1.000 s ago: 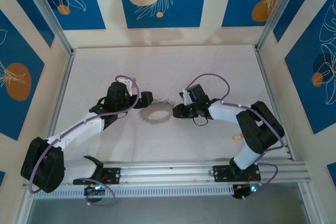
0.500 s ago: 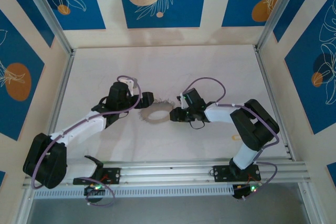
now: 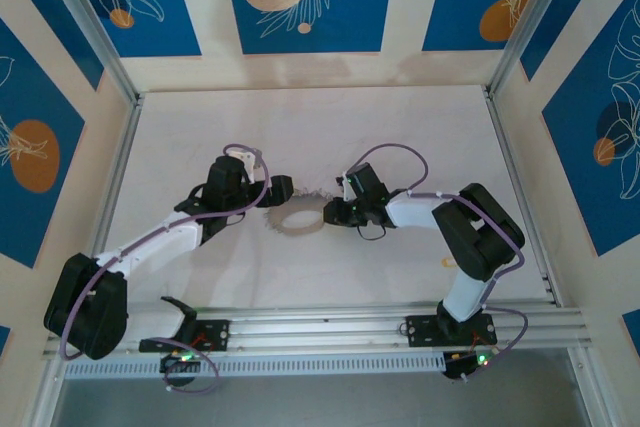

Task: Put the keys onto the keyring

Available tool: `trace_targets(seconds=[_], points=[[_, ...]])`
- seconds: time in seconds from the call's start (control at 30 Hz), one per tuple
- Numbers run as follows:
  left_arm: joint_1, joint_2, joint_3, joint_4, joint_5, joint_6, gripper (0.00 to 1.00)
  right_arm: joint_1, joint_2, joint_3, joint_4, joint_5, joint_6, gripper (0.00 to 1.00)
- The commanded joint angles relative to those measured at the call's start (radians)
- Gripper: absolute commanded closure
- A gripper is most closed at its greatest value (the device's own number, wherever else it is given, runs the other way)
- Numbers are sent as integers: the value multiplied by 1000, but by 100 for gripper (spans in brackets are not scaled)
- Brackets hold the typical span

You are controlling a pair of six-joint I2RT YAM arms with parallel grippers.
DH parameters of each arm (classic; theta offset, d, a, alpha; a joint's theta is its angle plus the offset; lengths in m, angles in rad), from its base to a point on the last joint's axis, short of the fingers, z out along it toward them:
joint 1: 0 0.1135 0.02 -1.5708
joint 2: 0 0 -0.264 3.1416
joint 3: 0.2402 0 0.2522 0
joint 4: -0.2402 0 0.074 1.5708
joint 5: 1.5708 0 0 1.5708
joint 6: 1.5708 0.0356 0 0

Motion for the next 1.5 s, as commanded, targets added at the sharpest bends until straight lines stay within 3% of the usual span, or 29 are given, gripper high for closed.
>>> trace_targets(seconds=[0.0,0.37,0.53,0.7,0.87,1.07,1.3,1.47], points=[[-15,-1,7,20,8,14,0,-7,18,22,1,-16,16,76],[-15,-4,6,22,8,15,0,-26,34,26,5,-17,18,88],[-15,-3,6,23,7,15,0,-33,30,25,3,-20,14,99],[-15,-2,7,23,3,16,0,-47,13,21,7,-33,-2,100],[-14,-13,17,23,2,28,0,-71,-70,12,46,-150,-93,100],[-14,-62,36,25,-78,12,0,-115,-211,32,52,-338,-237,100],[-13,-86,109,-11,92,174,2,-195,-294,65,78,-531,-278,100],[-13,-82,158,-21,221,215,5,-222,-339,102,50,-606,-298,100]])
